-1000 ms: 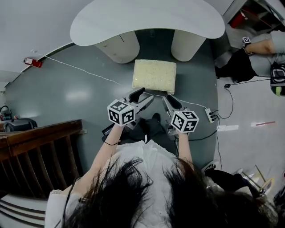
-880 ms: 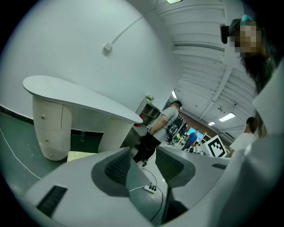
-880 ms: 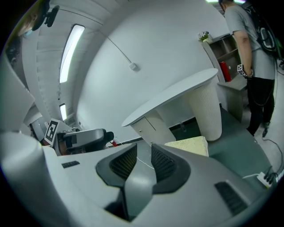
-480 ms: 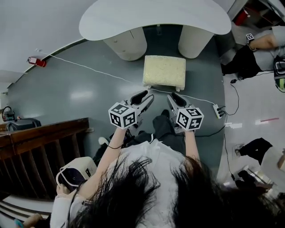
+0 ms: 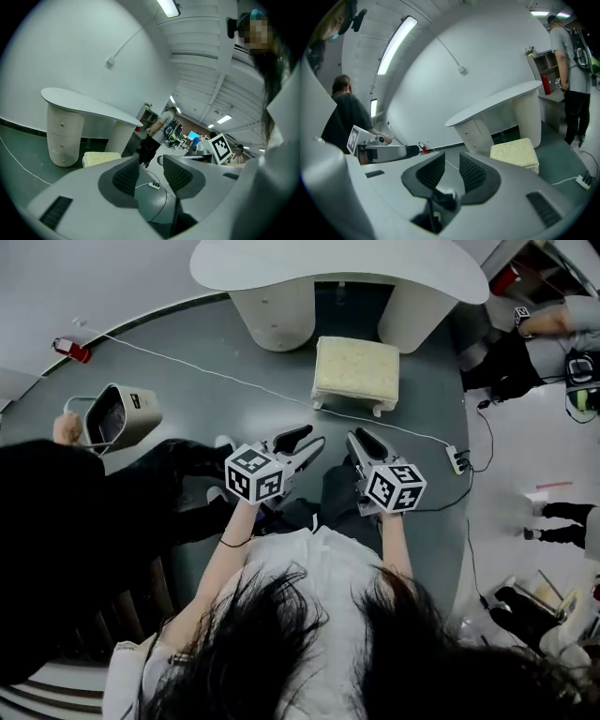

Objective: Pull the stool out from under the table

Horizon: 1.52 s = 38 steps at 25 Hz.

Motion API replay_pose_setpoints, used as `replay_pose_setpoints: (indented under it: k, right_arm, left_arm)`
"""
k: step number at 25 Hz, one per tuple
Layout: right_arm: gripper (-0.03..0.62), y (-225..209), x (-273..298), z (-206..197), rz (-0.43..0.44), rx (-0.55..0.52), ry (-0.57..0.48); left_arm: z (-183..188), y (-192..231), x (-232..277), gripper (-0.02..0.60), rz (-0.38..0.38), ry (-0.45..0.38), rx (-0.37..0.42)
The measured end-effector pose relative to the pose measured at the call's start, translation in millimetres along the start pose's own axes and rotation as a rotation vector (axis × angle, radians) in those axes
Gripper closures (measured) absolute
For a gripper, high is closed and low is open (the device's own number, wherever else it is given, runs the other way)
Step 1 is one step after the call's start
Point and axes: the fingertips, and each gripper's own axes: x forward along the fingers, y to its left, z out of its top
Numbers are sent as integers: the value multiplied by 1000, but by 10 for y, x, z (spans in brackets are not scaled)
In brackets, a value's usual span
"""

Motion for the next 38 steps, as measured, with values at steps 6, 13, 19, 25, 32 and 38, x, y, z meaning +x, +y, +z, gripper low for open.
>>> replay_pose_setpoints:
  k: [6,13,19,25,32,38]
  right_arm:
    - [494,547,-252,-408,-28,-37,-11]
    - [516,828,-492,-516,-26,-75,-29]
    - [528,918,-668,-541,-30,-106,-62]
    - [531,991,-844,-576,-20,-143,-60]
    - [533,970,-905,-556,-17,-156,-66]
    - [533,963,-980,-570,-24,-163,-76]
  left_arm:
    - [-295,-220,-491,411,-72,-6,8]
    - [-418,-434,-665,420,-121,-12,17]
    - [-491,-546,-713,433,-140,-13,33]
    - [-502,-689,-724,434,-152,-14,48]
    - [-506,-762,-681,434,-156,-8,62]
    - [-445,-796,-679,434,-154,-31,65]
